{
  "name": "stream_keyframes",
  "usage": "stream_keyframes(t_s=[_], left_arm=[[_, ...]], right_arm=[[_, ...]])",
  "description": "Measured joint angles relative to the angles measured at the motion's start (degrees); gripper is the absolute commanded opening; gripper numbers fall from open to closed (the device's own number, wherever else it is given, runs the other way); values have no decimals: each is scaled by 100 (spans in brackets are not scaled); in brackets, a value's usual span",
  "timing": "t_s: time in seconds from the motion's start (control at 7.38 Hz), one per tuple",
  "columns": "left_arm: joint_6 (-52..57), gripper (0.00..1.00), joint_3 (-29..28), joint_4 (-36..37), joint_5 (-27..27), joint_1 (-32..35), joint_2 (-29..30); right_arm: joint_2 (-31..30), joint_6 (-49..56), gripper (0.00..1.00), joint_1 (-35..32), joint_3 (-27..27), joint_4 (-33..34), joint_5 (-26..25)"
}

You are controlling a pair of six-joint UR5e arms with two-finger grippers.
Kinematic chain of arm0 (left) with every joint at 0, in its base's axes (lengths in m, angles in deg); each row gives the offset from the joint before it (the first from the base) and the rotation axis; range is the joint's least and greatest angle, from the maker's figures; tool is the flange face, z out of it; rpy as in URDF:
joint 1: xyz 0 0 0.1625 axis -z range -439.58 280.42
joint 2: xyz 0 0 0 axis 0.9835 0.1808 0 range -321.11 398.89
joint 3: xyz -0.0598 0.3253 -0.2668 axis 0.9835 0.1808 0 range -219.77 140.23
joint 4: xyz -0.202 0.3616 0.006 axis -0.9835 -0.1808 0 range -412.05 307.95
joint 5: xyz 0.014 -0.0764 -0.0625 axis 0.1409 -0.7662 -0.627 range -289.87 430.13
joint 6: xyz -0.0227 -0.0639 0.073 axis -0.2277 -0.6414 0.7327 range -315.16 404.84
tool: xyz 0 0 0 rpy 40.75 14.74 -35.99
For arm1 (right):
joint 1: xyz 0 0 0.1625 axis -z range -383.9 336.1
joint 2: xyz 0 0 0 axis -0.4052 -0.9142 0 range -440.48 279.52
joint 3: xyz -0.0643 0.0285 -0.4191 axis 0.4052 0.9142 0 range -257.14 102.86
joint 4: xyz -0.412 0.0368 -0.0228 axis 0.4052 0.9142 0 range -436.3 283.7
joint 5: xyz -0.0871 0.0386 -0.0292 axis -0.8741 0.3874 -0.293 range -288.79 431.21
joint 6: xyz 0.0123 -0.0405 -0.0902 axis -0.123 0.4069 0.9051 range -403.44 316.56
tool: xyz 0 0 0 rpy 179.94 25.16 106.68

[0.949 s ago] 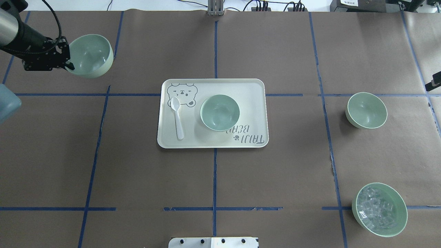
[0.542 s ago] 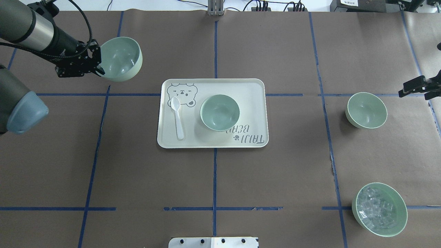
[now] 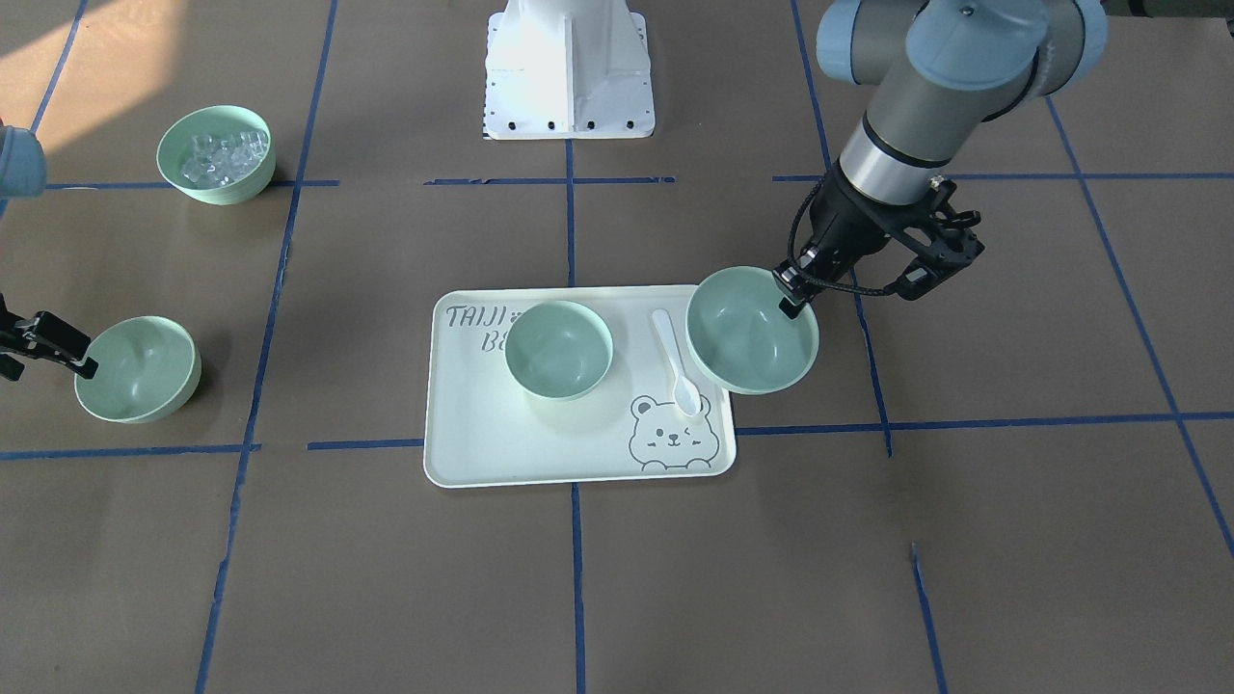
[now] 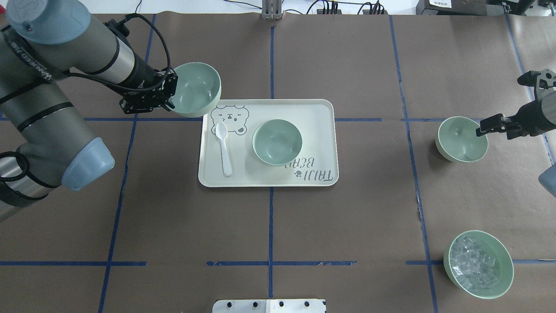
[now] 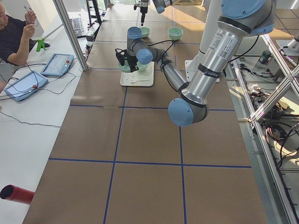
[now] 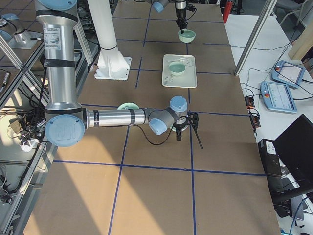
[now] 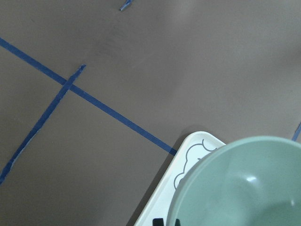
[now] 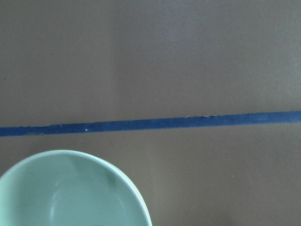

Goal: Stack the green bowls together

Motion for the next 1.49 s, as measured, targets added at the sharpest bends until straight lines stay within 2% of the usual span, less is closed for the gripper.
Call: stream_keyframes(t_s=[0.14, 0.27, 0.41, 0.68, 1.08, 1.49], left_arm=[[-102, 0, -26, 32, 43, -107, 99], [-153, 0, -44, 42, 86, -197, 164], [-174, 0, -51, 46, 112, -255, 194], [-288, 0, -77, 42, 182, -380, 271], [-612, 0, -298, 35, 585, -862, 558], [-855, 0, -719, 19, 1022, -1283, 1037]], right_arm=[[1, -27, 75, 89, 50, -18, -36], [3, -37, 42, 140, 84, -21, -52], [3, -43, 0, 176, 99, -19, -57], [15, -40, 0, 215, 104, -18, -45], [70, -33, 0, 202, 55, -13, 79], [287, -34, 0, -177, 46, -2, 646]])
